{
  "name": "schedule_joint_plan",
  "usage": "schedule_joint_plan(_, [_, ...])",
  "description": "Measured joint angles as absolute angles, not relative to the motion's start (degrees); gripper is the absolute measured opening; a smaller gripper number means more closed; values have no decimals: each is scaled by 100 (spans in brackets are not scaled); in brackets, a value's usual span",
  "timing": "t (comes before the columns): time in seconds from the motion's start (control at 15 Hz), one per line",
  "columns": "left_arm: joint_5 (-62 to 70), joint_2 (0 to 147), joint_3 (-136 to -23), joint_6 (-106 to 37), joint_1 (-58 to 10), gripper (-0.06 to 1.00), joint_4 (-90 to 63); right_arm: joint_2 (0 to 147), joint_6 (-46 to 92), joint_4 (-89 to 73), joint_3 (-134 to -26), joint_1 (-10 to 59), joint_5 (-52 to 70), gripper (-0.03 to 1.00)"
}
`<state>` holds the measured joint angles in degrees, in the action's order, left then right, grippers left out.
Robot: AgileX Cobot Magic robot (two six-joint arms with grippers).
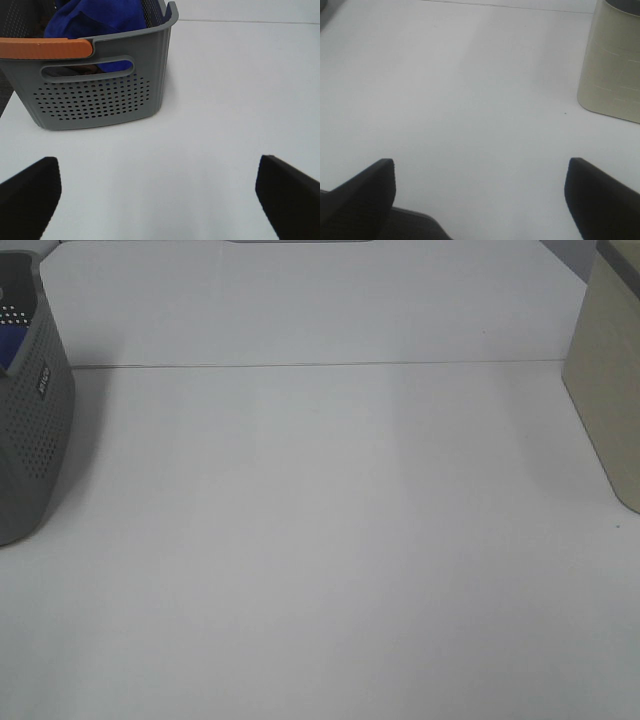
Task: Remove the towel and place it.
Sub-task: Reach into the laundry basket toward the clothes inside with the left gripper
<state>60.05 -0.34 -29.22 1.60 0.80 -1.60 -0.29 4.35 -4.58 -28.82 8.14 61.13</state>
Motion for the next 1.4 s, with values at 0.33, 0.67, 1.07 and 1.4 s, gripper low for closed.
schedule_joint_plan(0.33, [6005, -34, -2922, 160, 80, 99, -160, -29, 435, -458, -2882, 814, 6113, 88])
schedule_joint_plan(0.67, [6005, -34, -2922, 160, 80, 99, -160, -29, 435, -458, -2882, 814, 6113, 88])
schedule_joint_plan(1.07, [6005, -34, -2922, 160, 80, 99, -160, -29, 435, -458, -2882, 814, 6113, 88])
schedule_joint_plan(1.4, [6005, -34, -2922, 160, 80, 99, -109, -29, 435, -458, -2882, 814, 6113, 88])
